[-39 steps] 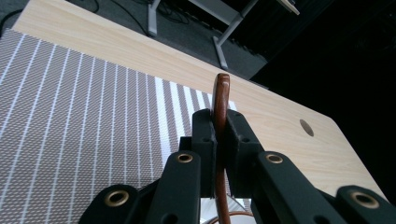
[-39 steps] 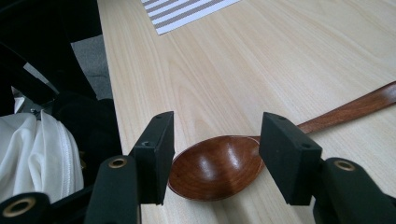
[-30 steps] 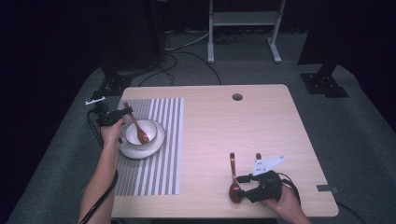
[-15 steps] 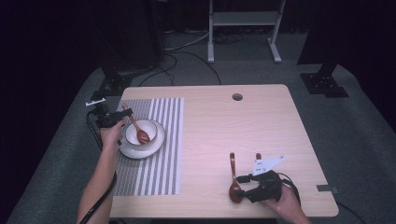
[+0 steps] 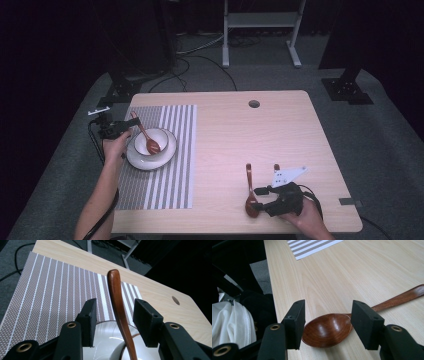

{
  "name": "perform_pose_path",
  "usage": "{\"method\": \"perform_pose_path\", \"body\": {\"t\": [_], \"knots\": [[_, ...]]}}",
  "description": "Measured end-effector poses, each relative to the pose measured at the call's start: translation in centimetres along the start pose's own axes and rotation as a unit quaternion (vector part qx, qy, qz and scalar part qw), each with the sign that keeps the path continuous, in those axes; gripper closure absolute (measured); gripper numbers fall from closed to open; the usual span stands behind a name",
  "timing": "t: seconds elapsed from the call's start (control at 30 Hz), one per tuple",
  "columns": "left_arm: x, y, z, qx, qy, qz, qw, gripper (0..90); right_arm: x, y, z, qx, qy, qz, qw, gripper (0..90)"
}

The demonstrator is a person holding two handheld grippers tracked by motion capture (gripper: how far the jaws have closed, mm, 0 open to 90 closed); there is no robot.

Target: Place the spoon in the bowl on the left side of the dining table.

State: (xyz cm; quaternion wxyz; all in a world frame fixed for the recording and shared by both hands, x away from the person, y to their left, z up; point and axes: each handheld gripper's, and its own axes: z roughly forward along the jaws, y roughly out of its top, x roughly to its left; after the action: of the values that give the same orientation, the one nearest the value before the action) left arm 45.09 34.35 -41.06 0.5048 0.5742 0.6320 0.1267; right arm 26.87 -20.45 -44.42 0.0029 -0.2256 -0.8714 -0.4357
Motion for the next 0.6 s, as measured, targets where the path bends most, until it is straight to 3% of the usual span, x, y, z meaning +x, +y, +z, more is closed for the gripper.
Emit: {"method": "perform_pose_path", "body": {"t": [0.37,0.6], "knots": [[-0.4,-0.4,-0.8,0.005,-0.009,0.016,0.9998,45.0,-0.3,0.2,-1.0,-0.011,-0.024,0.003,0.9997,39.4],[-1.8,-0.2,-1.7,0.002,-0.014,0.039,0.9991,35.3,-0.7,0.2,-1.3,-0.017,-0.042,0.013,0.9989,34.2]]}}
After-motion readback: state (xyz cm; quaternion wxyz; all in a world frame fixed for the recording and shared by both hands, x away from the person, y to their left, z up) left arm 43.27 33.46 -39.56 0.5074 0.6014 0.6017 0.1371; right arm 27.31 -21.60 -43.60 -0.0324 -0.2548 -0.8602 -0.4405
